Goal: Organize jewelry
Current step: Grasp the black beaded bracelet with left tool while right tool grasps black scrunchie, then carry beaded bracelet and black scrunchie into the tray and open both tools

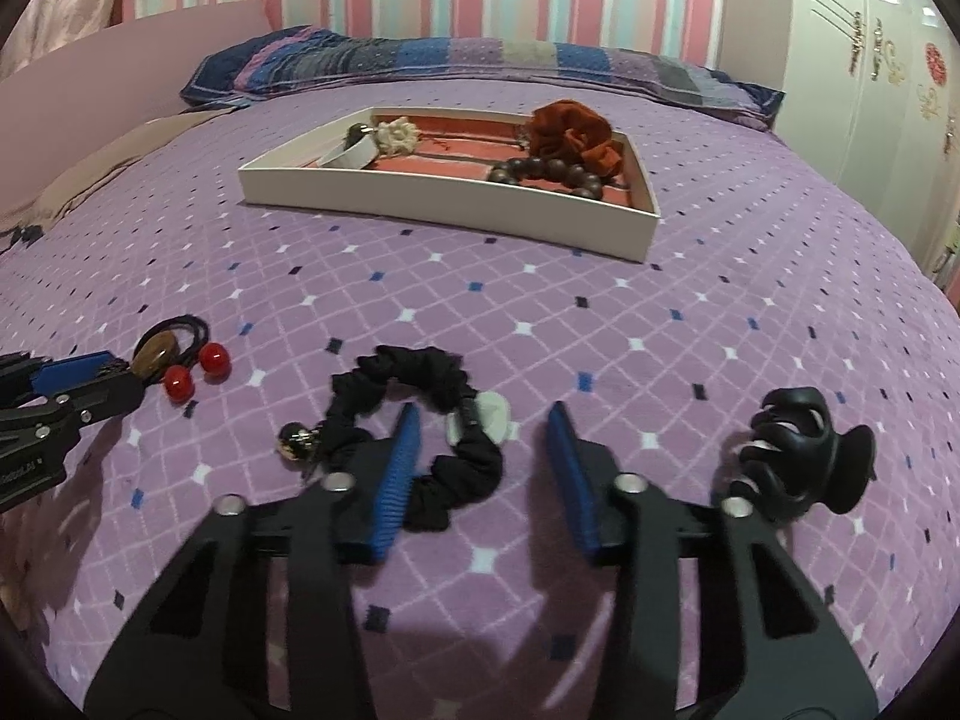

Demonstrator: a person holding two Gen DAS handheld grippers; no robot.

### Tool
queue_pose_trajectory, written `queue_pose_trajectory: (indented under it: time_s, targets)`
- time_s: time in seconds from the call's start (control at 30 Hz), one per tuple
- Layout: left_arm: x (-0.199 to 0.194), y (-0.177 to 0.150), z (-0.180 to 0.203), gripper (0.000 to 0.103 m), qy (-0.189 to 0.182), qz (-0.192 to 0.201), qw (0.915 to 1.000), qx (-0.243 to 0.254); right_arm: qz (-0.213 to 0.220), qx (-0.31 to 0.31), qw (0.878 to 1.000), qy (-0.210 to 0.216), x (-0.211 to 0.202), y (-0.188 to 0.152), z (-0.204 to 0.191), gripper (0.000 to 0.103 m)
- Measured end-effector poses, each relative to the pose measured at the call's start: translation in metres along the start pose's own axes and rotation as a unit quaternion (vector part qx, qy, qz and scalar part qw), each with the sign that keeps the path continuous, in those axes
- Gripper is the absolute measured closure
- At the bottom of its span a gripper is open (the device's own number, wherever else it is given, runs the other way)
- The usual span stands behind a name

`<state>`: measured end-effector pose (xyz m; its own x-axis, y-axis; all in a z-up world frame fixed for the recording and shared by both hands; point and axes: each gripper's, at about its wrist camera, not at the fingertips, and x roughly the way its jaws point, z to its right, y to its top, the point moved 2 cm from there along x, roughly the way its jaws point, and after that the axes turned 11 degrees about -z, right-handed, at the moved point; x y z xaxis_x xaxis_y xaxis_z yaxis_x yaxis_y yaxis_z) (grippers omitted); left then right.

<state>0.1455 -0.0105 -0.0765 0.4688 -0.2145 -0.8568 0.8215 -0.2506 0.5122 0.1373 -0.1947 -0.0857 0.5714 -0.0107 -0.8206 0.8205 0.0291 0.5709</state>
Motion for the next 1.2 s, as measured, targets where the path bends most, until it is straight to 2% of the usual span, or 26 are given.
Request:
queue_pose_trajectory:
  time_s: [0.03, 0.1, 0.33, 0.7, 1.2]
  targets:
    - [0.000, 0.000, 0.000, 0.071, 0.000, 0.000, 1.0000, 0.001, 0.000, -0.004, 1.000, 0.002, 0.000, 0.000, -0.002, 0.077]
    - [-0.001, 0.000, 0.001, 0.071, 0.003, 0.002, 1.0000, 0.003, 0.001, -0.006, 1.000, 0.001, 0.000, 0.000, -0.003, 0.081]
    - [-0.003, 0.000, 0.003, 0.073, 0.009, 0.009, 0.9999, 0.007, 0.004, 0.018, 0.999, 0.027, -0.003, 0.001, 0.005, 0.082]
    - [-0.018, 0.008, -0.004, 0.073, 0.006, 0.034, 0.9994, -0.008, 0.031, 0.023, 0.999, 0.027, -0.013, 0.004, 0.007, 0.082]
    - [-0.031, 0.018, -0.022, 0.074, 0.029, 0.055, 0.9976, -0.030, 0.051, 0.032, 0.998, 0.021, -0.022, 0.005, 0.014, 0.082]
